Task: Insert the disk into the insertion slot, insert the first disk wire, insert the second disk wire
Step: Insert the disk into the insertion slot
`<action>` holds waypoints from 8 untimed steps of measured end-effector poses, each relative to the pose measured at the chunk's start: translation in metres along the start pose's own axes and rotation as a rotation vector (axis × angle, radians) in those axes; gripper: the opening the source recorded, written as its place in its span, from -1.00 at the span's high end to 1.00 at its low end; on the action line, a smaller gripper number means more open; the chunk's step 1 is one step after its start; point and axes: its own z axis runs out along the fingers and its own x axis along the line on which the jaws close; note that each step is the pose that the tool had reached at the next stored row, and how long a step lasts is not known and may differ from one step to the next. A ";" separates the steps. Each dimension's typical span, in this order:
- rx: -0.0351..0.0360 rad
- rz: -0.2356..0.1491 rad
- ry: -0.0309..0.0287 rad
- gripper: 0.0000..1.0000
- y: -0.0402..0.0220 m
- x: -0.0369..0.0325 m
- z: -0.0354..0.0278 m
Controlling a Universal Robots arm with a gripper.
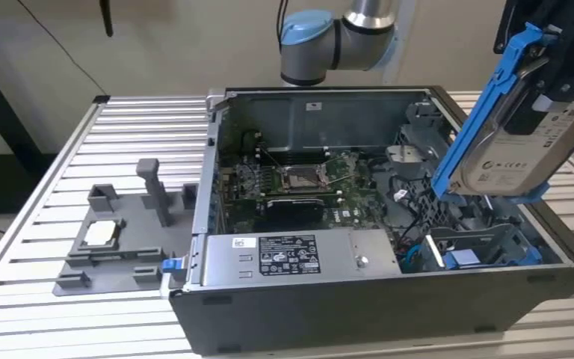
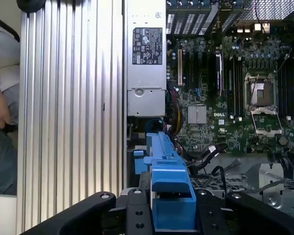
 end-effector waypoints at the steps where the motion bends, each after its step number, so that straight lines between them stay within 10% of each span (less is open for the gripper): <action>1: 0.0008 0.000 -0.0001 0.35 -0.0001 0.0000 0.0004; 8: 0.0148 0.000 -0.0003 0.35 -0.0003 0.0000 0.0038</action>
